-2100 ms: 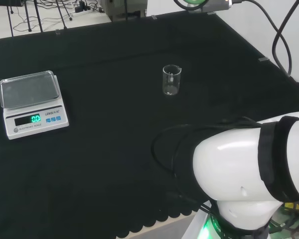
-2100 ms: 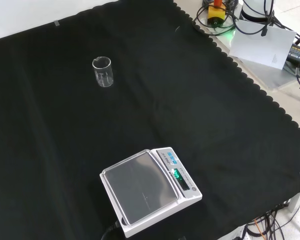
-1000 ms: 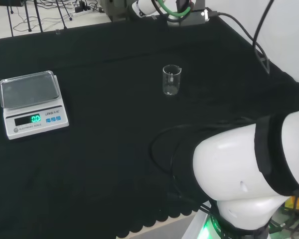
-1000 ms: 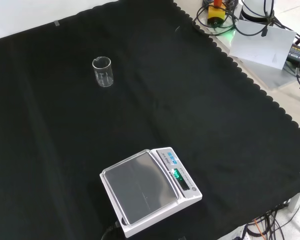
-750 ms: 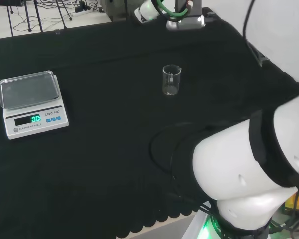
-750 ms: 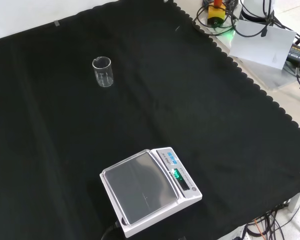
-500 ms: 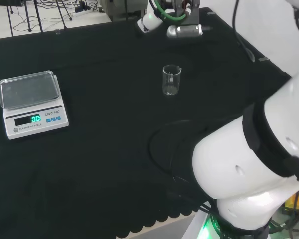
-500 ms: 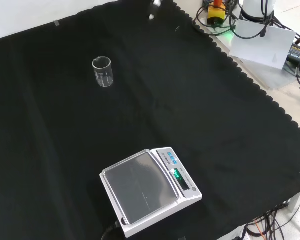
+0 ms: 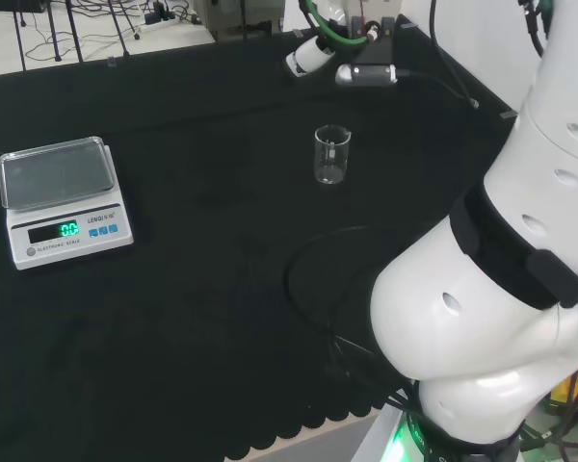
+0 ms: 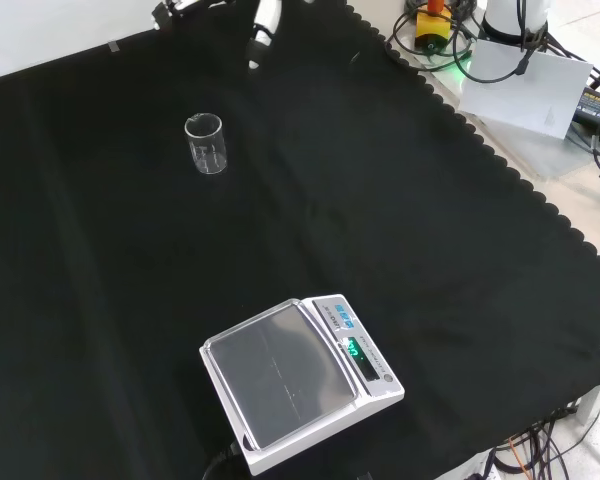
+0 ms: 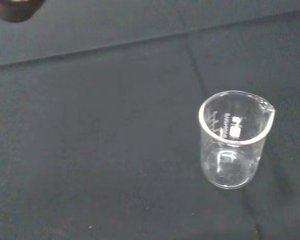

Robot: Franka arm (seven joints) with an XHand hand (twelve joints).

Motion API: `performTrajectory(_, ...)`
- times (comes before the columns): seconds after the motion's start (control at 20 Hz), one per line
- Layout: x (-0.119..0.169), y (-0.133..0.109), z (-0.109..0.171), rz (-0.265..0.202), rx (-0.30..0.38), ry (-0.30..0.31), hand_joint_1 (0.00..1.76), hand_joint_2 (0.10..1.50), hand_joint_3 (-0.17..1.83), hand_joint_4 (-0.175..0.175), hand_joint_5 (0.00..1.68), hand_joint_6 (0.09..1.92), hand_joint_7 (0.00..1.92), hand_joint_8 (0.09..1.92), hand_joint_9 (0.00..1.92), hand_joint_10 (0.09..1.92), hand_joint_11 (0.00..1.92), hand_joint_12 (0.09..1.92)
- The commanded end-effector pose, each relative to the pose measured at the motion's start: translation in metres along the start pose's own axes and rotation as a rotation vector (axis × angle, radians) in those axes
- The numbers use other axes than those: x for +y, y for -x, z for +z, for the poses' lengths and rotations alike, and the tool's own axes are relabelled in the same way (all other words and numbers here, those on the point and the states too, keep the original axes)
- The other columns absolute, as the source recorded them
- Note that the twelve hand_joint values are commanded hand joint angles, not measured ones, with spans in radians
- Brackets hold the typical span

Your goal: Pick up the beaker.

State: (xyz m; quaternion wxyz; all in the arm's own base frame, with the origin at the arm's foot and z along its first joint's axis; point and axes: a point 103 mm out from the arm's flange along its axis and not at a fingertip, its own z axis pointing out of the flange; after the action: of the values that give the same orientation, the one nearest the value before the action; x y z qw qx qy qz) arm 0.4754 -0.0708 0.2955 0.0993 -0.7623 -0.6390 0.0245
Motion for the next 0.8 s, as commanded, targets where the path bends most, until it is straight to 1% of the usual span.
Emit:
performTrajectory(0.05,0.023,0.028,0.026,0.036,0.038,-0.011,0.63,0.77,0.1,0.062,0.0,0.09,0.0,0.16,0.0,0.69,0.0,0.86)
performTrajectory(0.2,0.026,0.026,0.038,0.036,0.046,-0.033,0.63,0.77,0.09,0.063,0.0,0.09,0.0,0.16,0.0,0.69,0.0,0.86)
performTrajectory(0.45,0.034,0.015,0.052,0.014,0.048,-0.058,0.63,0.77,0.09,0.064,0.0,0.09,0.0,0.15,0.0,0.69,0.0,0.85)
performTrajectory(0.8,0.047,0.019,0.075,0.021,0.057,-0.091,0.63,0.77,0.09,0.064,0.0,0.09,0.0,0.15,0.0,0.69,0.0,0.85)
